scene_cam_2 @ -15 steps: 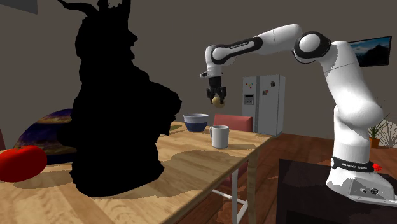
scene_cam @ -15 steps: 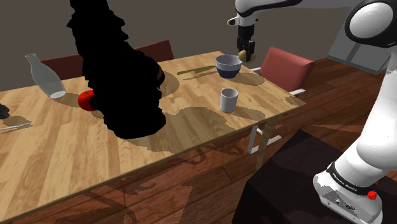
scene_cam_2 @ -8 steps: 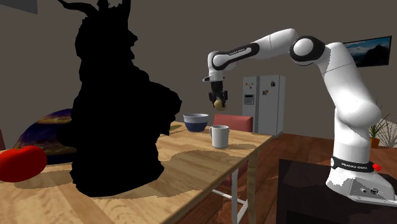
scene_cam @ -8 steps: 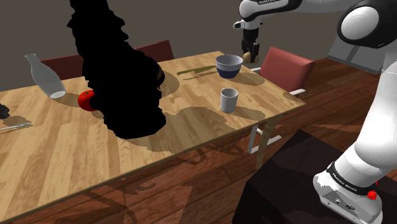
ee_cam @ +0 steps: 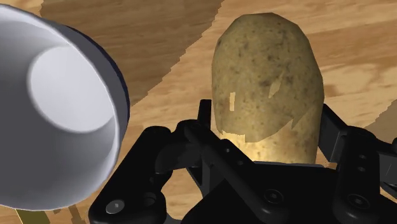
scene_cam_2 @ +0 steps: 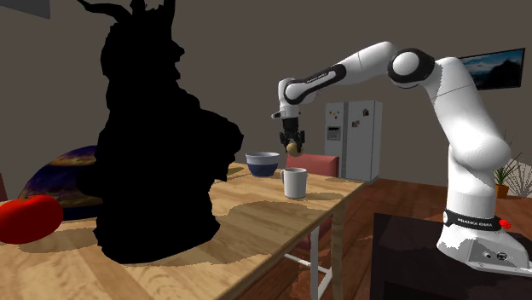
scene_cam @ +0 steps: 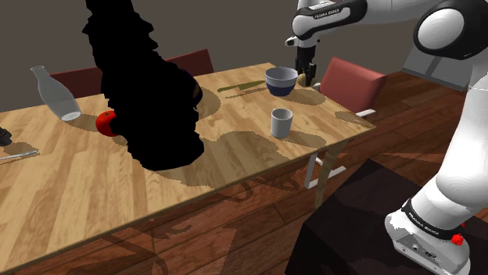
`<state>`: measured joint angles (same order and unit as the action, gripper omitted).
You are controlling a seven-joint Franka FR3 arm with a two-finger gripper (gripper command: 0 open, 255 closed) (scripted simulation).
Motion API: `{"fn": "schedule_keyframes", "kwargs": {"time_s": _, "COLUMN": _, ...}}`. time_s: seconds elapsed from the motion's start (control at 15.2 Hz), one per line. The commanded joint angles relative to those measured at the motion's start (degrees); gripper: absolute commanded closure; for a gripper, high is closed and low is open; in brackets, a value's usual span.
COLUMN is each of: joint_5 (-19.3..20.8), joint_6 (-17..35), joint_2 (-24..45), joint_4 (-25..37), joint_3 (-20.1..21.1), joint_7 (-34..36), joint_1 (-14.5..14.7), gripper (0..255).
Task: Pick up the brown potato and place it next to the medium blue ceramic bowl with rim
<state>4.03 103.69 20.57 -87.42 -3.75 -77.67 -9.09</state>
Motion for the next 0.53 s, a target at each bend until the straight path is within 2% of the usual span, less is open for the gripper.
{"fn": "schedule_keyframes", "kwargs": {"time_s": 0.0, "joint_5": 0.0, "joint_6": 1.4, "joint_2": 0.3, "joint_4": -1.0, "joint_3": 0.0, "joint_7": 0.0, "joint_1": 0.0, "gripper": 255}}
{"fn": "schedule_keyframes", "kwargs": {"time_s": 0.46, "joint_5": 0.0, "joint_6": 6.2, "joint_2": 1.6, "joint_4": -4.6, "joint_3": 0.0, "joint_7": 0.4, "joint_1": -0.1, "gripper": 255}}
